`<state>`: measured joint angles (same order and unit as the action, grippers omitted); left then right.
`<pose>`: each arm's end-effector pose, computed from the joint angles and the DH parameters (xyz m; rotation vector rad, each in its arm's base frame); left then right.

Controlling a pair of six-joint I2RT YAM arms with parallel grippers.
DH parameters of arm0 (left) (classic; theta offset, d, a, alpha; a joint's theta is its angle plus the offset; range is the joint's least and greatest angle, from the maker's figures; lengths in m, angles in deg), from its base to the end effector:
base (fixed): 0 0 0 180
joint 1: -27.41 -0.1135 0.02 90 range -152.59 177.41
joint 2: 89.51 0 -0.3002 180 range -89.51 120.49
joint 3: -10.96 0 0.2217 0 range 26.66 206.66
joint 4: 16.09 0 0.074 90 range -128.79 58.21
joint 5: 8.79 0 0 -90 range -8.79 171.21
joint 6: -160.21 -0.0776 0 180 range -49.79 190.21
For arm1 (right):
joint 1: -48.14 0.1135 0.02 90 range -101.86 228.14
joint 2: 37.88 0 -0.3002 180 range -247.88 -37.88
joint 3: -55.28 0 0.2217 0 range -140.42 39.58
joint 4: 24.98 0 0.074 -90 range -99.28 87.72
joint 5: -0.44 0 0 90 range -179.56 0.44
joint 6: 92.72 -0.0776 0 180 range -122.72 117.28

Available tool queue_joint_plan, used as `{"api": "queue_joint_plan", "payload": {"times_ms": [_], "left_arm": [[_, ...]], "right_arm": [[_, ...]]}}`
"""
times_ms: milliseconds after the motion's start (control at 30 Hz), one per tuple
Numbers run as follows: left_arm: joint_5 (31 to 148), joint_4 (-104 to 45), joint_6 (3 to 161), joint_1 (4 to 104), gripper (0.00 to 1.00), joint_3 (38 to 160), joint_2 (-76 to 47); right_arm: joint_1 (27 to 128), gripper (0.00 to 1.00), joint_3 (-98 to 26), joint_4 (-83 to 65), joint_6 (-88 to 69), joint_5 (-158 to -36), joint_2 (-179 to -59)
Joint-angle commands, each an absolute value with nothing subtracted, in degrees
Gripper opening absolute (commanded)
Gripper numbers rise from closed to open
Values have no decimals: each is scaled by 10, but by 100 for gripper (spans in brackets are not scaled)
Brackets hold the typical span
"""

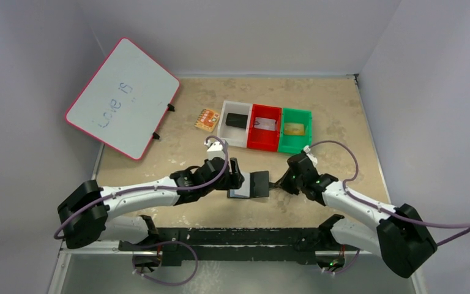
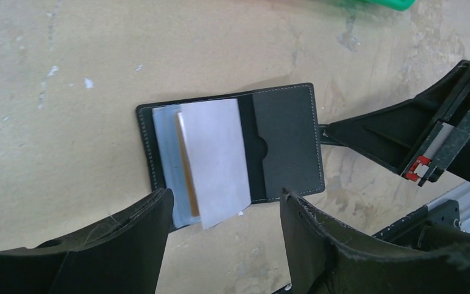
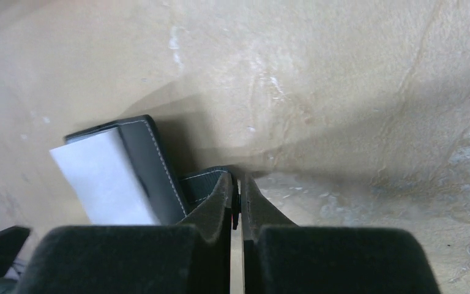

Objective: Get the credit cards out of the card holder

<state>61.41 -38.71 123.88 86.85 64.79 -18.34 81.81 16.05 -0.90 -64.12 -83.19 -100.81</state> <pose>0.1484 -0.1997 0.2371 -0.0714 2.3081 -0.6750 0.1612 0.0970 0.1798 0.6502 2.4106 0.6171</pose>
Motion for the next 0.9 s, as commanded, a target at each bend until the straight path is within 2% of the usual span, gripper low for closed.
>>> {"api": "queue_joint_plan", "payload": {"times_ms": [0, 100, 167, 400, 567, 867], "left_arm": [[663, -326, 1220, 871, 64, 686, -138], [678, -329, 1218, 872, 60, 708, -99], [629, -348, 1247, 875, 58, 709, -90], [554, -390, 1323, 879, 59, 690, -105], [604, -279, 1339, 879, 58, 644, -111], [611, -359, 1336, 887, 52, 704, -75]], "right_arm": [[816, 2, 161, -51, -629, -815, -954], [815, 6, 183, -86, -610, -827, -926], [815, 6, 188, -90, -605, -833, -925], [815, 0, 189, -87, -598, -832, -989], [815, 0, 198, -107, -594, -829, -990], [816, 0, 193, -111, -581, -828, -971]]}}
